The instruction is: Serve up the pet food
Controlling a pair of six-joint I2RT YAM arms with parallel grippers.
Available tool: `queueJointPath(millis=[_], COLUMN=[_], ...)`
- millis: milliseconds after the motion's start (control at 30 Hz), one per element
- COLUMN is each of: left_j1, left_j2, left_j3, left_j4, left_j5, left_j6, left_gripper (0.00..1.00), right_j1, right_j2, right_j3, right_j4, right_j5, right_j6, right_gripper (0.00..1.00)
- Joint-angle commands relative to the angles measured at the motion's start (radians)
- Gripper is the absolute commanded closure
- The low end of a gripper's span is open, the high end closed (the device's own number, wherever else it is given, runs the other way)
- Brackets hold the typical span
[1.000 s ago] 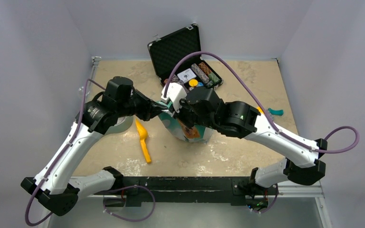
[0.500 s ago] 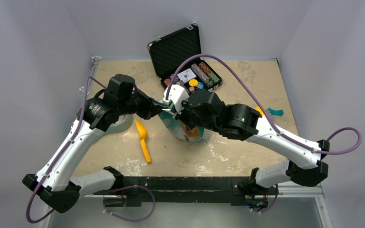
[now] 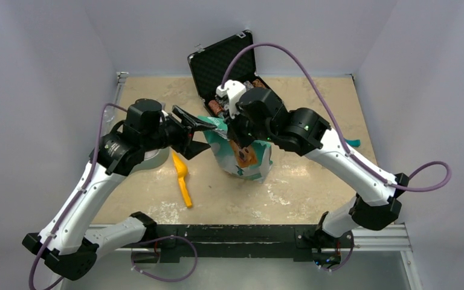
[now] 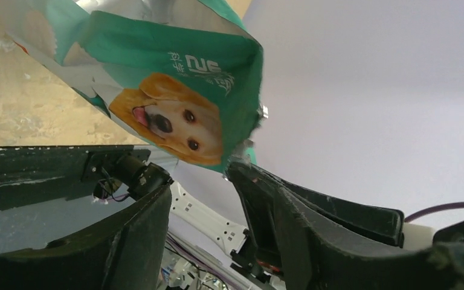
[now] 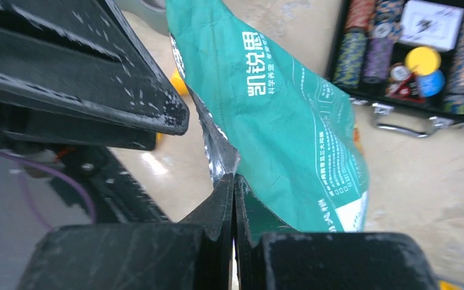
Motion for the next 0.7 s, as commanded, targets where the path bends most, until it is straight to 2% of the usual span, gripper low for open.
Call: queueJointPath(millis=[0, 100, 133, 267, 333, 433, 600, 667], left_j1=[-0.002, -0.003, -0.004, -0.024, -0.038, -0.064, -0.083, -0.09], left_j2=[0.017, 0.032, 0.036, 0.022, -0.004, -0.04, -0.045, -0.055], left_j3=[-0.043, -0.027, -0.021, -0.043, -0.096, -0.181, -0.18, -0.165], left_j4=[0.113, 0.165, 0.19, 0.316, 0.421, 0.595, 0.567, 0.493], left_j5=[0.058, 0.051, 0.053, 0.059, 0.072, 0.072, 0.072, 0.062], left_j6=[-0.032, -0.008, 0.008, 0.06, 0.066, 0.045, 0.066, 0.061], left_gripper=[0.33, 0.34, 0.38, 0.43, 0.42, 0.34, 0.28, 0.36], right_j1=[-0.1, -0.173, -0.185, -0.219, -0.233, -0.251, -0.259, -0.26], right_j2=[-0.077, -0.118, -0.12, -0.112, -0.105, -0.099, -0.09, -0.091], right_j3=[-0.032, -0.076, -0.073, -0.051, -0.048, -0.055, -0.043, -0.047], right_j4=[0.005, 0.043, 0.046, 0.043, 0.044, 0.052, 0.048, 0.05], right_j5=[-0.241, -0.403, -0.435, -0.489, -0.505, -0.53, -0.522, -0.514], right_j6=[0.239, 0.322, 0.342, 0.401, 0.424, 0.447, 0.446, 0.443], right_gripper=[1.0, 1.0, 1.0, 1.0, 1.0, 1.0, 1.0, 1.0])
